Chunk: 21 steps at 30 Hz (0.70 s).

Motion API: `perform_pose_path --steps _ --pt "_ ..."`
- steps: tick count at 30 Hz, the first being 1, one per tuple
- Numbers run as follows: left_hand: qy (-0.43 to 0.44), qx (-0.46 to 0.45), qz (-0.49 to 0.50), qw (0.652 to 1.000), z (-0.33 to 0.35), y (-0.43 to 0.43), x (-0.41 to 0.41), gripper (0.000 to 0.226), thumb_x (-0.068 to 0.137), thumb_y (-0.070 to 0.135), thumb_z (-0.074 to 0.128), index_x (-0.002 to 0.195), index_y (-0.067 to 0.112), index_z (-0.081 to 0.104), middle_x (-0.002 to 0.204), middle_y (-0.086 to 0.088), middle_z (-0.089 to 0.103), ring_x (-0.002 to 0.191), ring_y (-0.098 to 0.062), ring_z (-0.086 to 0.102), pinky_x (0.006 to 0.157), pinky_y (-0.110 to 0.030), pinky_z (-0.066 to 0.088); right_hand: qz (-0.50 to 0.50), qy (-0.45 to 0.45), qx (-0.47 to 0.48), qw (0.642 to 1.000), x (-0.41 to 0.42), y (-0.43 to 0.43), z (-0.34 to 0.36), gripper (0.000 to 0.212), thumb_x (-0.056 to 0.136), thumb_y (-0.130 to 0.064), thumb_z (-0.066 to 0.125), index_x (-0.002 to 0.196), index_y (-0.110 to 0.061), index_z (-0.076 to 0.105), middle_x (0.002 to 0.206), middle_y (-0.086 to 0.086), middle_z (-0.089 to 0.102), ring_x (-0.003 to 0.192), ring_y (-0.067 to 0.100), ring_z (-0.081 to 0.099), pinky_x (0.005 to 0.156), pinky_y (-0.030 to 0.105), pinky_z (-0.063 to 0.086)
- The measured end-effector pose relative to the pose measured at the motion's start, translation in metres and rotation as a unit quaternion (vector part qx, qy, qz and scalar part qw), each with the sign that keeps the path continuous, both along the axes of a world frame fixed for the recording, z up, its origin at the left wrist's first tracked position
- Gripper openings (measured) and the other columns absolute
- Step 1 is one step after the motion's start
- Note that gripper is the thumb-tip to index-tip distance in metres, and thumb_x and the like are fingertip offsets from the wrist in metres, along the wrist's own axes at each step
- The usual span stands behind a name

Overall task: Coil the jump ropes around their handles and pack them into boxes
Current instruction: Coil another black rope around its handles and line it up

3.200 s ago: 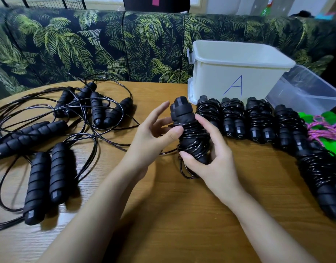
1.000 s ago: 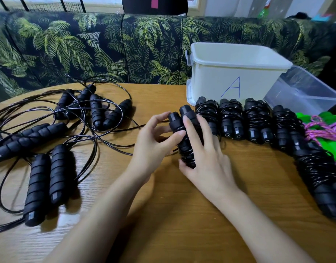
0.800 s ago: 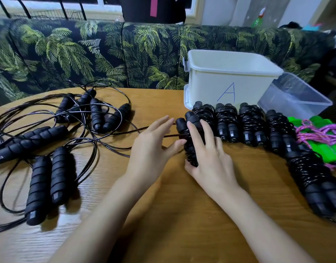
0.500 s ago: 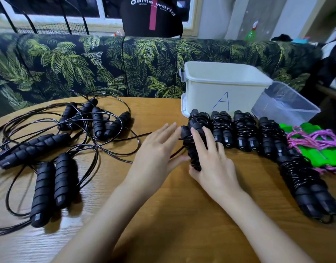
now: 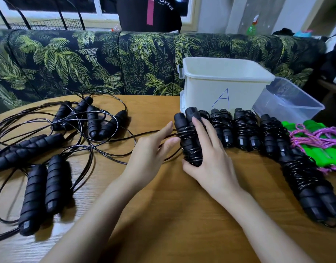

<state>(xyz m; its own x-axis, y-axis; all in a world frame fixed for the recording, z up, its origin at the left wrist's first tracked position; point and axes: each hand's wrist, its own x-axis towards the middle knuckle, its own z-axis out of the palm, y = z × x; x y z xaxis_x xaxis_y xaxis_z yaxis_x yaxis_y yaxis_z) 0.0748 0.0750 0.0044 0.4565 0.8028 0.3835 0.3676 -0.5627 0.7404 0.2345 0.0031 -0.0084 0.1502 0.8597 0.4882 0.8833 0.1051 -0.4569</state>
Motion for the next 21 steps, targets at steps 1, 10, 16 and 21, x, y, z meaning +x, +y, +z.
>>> perform_pose_path --steps 1,10,16,21 --pt "-0.025 -0.040 -0.006 0.999 -0.001 0.002 0.000 0.065 0.091 0.047 0.049 0.147 0.014 0.044 0.131 0.018 0.059 0.121 0.012 0.051 0.103 -0.012 0.040 0.010 0.023 -0.001 1.000 -0.001 0.000 -0.002 0.100 0.073 -0.028 0.079 0.154 -0.037 0.020 0.162 -0.010 0.019 0.134 0.023 0.046 0.082 0.041 0.056" --pt "-0.216 -0.251 -0.069 0.941 -0.010 0.003 -0.013 0.037 0.087 0.032 0.058 0.122 0.020 0.064 0.115 0.005 0.073 0.114 -0.011 0.065 0.098 -0.023 0.049 0.163 0.279 -0.056 0.945 -0.014 -0.007 -0.005 0.094 0.076 -0.009 0.082 0.151 -0.033 0.031 0.153 -0.013 0.037 0.141 0.003 0.035 0.114 0.019 0.030" --pt "-0.263 -0.272 -0.008 0.926 -0.009 -0.004 -0.011 0.036 0.078 0.030 0.067 0.110 0.015 0.069 0.091 0.004 0.077 0.090 -0.006 0.072 0.081 -0.018 0.052 0.174 0.260 -0.105 0.944 -0.014 -0.007 -0.008 0.092 0.083 -0.019 0.078 0.153 -0.040 0.022 0.159 -0.013 0.028 0.145 0.004 0.028 0.120 0.035 0.028" --pt "-0.295 -0.263 0.045 0.918 -0.007 -0.009 -0.007 0.021 0.082 0.014 0.073 0.101 0.020 0.070 0.083 0.001 0.077 0.080 -0.005 0.072 0.070 -0.013 0.051 0.110 0.118 -0.087 0.983 -0.022 -0.007 -0.009 0.095 0.086 -0.031 0.071 0.157 -0.035 0.008 0.162 -0.025 0.002 0.147 -0.007 0.009 0.112 0.016 0.023"
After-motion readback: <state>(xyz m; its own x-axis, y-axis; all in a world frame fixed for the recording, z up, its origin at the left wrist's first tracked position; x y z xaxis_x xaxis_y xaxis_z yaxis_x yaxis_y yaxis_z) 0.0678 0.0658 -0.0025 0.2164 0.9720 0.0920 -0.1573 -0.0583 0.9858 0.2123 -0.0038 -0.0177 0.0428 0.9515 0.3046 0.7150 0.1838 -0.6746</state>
